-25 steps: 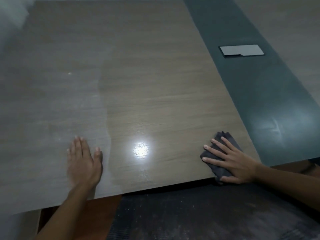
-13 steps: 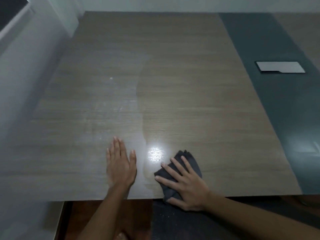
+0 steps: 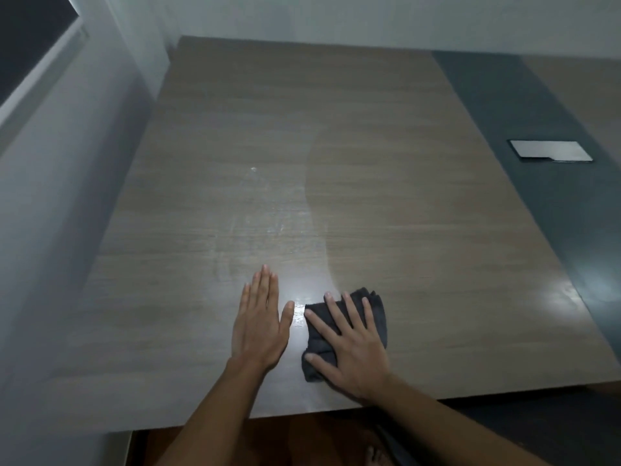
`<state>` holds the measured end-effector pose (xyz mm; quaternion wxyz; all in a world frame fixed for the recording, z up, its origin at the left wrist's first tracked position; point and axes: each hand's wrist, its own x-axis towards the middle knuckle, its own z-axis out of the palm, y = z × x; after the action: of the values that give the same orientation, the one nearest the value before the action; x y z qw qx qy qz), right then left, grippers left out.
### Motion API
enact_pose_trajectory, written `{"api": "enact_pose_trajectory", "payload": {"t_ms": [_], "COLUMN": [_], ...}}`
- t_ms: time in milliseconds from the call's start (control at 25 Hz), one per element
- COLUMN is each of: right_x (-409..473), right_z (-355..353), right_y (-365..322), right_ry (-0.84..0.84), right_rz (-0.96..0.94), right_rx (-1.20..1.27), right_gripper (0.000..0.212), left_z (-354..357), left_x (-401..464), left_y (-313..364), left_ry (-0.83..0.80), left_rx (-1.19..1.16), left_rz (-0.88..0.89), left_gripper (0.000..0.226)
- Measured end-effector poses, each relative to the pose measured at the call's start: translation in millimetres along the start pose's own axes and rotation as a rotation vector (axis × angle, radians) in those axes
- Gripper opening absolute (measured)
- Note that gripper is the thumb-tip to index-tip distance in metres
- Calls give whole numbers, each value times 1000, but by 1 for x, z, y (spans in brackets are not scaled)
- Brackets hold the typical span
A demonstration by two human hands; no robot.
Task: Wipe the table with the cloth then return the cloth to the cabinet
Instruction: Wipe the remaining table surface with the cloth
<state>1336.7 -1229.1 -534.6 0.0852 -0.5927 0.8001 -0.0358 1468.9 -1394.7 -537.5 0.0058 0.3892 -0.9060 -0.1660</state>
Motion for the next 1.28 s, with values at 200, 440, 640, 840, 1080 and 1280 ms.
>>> {"api": "enact_pose_trajectory", "payload": {"t_ms": [200, 440, 640, 840, 1080, 1280], "right_x": [55, 163, 261, 364, 495, 482], "right_z": [-6, -14, -20, -36, -55, -49], "right_y": [1, 28, 59, 94, 132, 118], "right_ry": [40, 68, 83, 48, 28, 30], "right_rz": [106, 143, 169, 190, 216, 230], "right_rx": [-28, -54, -55, -52, -61, -46], "right_gripper": [73, 70, 71, 73, 71, 68], "left_z": [-11, -22, -29, -44, -42, -42], "left_x": [26, 107, 190, 271, 285, 288], "left_y": [-21, -51, -63, -68, -70, -72], "left_ry": [22, 57, 57, 37, 54, 64], "left_rx": [-5, 7, 63, 62, 110, 101], "left_rz": [11, -39, -40, -56, -74, -71], "left_gripper": [73, 74, 74, 72, 76, 77]}}
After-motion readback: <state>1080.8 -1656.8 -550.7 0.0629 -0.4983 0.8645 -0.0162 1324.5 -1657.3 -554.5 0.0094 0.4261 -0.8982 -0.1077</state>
